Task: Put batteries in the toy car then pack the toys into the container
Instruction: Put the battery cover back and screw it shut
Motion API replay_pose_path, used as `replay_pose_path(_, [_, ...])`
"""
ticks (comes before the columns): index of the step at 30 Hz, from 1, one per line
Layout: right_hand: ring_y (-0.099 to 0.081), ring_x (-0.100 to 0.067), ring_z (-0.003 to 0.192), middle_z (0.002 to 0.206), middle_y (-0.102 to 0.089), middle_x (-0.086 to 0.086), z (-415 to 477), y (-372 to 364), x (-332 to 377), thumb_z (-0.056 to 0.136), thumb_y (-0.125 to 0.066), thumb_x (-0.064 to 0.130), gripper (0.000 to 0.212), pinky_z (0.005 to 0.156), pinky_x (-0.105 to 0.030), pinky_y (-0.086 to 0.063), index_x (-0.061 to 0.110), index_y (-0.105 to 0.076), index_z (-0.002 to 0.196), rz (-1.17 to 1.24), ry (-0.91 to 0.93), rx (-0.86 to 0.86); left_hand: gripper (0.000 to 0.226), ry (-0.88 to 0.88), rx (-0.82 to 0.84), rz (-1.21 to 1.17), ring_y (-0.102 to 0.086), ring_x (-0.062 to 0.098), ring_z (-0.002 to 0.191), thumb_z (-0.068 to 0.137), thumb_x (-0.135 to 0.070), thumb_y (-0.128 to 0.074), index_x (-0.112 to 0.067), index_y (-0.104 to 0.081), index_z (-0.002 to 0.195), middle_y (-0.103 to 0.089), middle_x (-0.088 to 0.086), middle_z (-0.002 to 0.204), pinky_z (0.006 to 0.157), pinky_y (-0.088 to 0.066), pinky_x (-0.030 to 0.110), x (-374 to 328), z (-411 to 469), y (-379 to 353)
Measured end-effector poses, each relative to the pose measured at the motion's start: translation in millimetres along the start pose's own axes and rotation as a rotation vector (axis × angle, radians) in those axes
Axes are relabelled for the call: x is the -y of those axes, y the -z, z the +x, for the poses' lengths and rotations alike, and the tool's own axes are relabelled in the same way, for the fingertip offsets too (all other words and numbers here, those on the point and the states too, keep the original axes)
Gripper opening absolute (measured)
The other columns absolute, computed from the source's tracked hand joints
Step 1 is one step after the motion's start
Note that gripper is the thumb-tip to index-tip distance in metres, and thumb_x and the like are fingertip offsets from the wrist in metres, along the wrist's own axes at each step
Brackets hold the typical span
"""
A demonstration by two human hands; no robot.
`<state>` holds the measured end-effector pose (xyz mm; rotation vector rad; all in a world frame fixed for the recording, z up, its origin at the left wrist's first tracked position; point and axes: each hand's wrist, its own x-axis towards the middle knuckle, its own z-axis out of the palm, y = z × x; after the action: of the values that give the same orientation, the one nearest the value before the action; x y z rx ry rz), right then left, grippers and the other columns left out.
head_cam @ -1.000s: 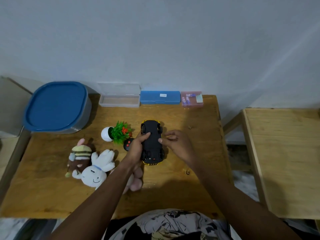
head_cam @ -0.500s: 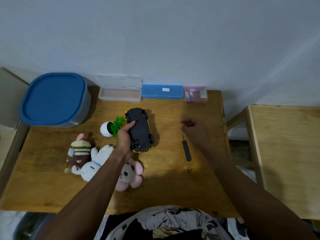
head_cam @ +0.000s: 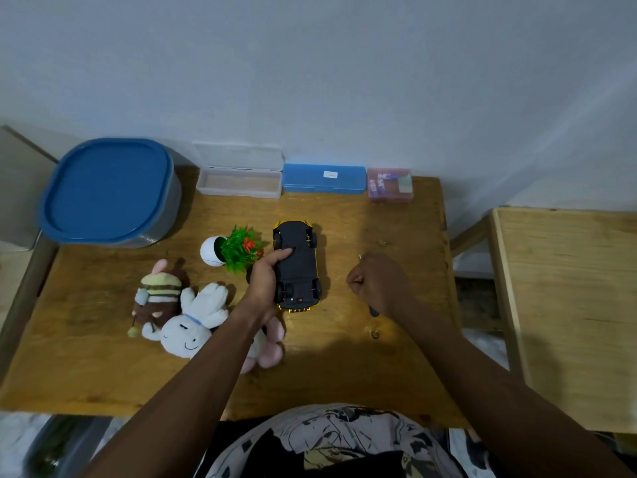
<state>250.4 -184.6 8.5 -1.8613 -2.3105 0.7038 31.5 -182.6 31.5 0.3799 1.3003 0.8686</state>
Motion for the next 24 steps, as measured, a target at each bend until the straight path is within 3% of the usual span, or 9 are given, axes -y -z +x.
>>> replay_pose_path(4, [-0.061,-0.016,0.085,0.078,-0.066,0.006,1,-6,0,0.082,-0.071,0.024,0.011,0.073,-0.036,-0.056,0.027,-0.078,0.073,-0.061,0.038,-0.014,0.045,0.003,0.026,0.011,-0.068,0.029,0.08,0.097,-0.025,-0.046,0.001,-0.059,0.131,-0.07,0.016,0.106,0.068,-0.056,0.035,0,-3,-5])
replay_pose_path(7, [-0.056,-0.017,0.074,0.071,-0.056,0.007,0,-8,2,0.081,-0.068,0.017,0.018,0.06,-0.029,-0.044,0.024,-0.07,0.064,-0.113,0.076,-0.03,0.04,-0.012,0.045,0.028,-0.067,0.028,0.078,0.098,-0.024,-0.044,-0.001,-0.061,0.126,-0.071,0.014,0.099,0.067,-0.056,0.034,0,-4,-6])
replay_pose_path(9, [-0.048,-0.015,0.065,0.066,-0.046,0.009,0,-7,4,0.076,-0.065,0.009,0.033,0.055,-0.026,-0.031,0.028,-0.051,0.053,-0.14,0.087,-0.04,0.037,-0.018,0.057,0.039,-0.068,0.028,0.077,0.098,-0.024,-0.044,-0.002,-0.062,0.122,-0.07,0.014,0.098,0.067,-0.055,0.034,0,-5,-7])
replay_pose_path(11, [-0.05,-0.013,0.065,0.067,-0.048,0.009,-1,-7,5,0.077,-0.063,0.009,0.031,0.055,-0.025,-0.031,0.029,-0.053,0.055,-0.124,0.059,-0.03,0.035,-0.017,0.07,0.035,-0.068,0.027,0.075,0.099,-0.024,-0.043,-0.003,-0.065,0.117,-0.071,0.014,0.096,0.065,-0.056,0.033,0,-6,-8])
replay_pose_path(14, [-0.059,-0.009,0.075,0.08,-0.062,0.01,0,-5,11,0.085,-0.062,0.02,0.019,0.063,-0.027,-0.044,0.029,-0.069,0.07,0.17,-0.085,-0.091,0.034,-0.022,0.095,0.014,-0.069,0.026,0.072,0.1,-0.024,-0.039,-0.006,-0.068,0.11,-0.073,0.012,0.091,0.061,-0.057,0.031,-1,-9,-8])
replay_pose_path(18, [-0.057,0.0,0.072,0.081,-0.069,0.008,2,18,31,0.088,-0.069,0.019,0.01,0.065,-0.016,-0.04,0.021,-0.074,0.08,0.739,-0.165,-0.309,0.034,-0.026,0.117,0.021,-0.07,0.025,0.068,0.101,-0.023,-0.039,-0.004,-0.066,0.11,-0.074,0.012,0.087,0.057,-0.056,0.03,-2,-15,-11])
replay_pose_path(21, [-0.049,-0.003,0.075,0.088,-0.061,-0.001,0,30,50,0.086,-0.073,0.025,0.003,0.068,-0.01,-0.035,0.027,-0.075,0.086,0.813,-0.097,-0.333,0.036,-0.029,0.14,0.054,-0.07,0.026,0.067,0.101,-0.024,-0.038,-0.002,-0.065,0.113,-0.074,0.012,0.086,0.056,-0.056,0.031,-1,-17,-16])
replay_pose_path(24, [-0.042,0.001,0.08,0.09,-0.047,-0.005,-1,28,61,0.084,-0.075,0.025,0.004,0.074,-0.006,-0.031,0.028,-0.075,0.087,0.768,-0.075,-0.347,0.039,-0.049,0.151,0.075,-0.069,0.028,0.077,0.101,-0.027,-0.041,-0.003,-0.067,0.118,-0.073,0.016,0.096,0.066,-0.056,0.035,-1,-19,-20])
